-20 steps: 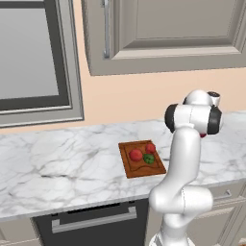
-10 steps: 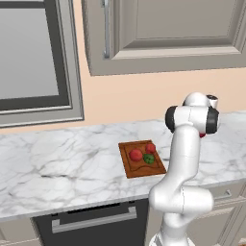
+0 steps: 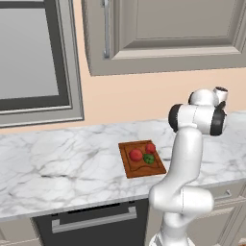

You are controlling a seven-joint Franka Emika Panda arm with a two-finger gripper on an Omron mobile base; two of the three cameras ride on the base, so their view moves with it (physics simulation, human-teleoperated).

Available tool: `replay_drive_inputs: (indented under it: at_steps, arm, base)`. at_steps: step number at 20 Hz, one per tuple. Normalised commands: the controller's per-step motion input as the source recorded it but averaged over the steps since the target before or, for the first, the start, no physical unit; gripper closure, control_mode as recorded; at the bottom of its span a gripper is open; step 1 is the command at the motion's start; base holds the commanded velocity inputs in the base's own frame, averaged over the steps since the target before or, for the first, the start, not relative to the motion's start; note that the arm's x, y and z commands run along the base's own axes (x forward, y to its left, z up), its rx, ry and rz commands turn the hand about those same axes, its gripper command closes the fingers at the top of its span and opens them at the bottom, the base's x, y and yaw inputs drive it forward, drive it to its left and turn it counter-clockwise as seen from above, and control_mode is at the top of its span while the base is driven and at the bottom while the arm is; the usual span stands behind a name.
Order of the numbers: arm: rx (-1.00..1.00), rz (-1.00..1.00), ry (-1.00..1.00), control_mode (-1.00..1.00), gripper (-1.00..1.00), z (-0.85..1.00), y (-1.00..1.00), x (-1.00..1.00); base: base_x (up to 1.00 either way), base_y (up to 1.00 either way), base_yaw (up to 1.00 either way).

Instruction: Place the avocado, onion, tomato, and bell pepper on the cutting board.

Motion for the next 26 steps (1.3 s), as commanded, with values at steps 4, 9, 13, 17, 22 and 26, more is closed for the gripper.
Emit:
replay_drive_inputs:
  at_steps: [4, 9, 13, 17, 22, 26]
  arm:
    - [0.1, -0.04, -0.05, -1.0, 1.0, 0.02, 0.02, -0.99]
    - [0.05, -0.02, -0.13, -1.0, 1.0, 0.76, 0.25, -0.99]
    - [0.06, 0.0, -0.12, -1.0, 1.0, 0.72, 0.27, -1.0]
    - [0.01, 0.0, -0.14, -1.0, 1.0, 0.6, 0.46, -1.0]
    - [0.0, 0.0, -0.09, -1.0, 1.0, 0.69, 0.87, -0.98]
    - [0.0, 0.0, -0.07, -1.0, 1.0, 0.58, 0.94, -0.93]
  base:
    - [0.0, 0.0, 0.0]
    - [0.0, 0.0, 0.0]
    - [0.0, 0.0, 0.0]
    - [0.0, 0.0, 0.0]
    - [0.0, 0.0, 0.0]
    - [0.0, 0.0, 0.0]
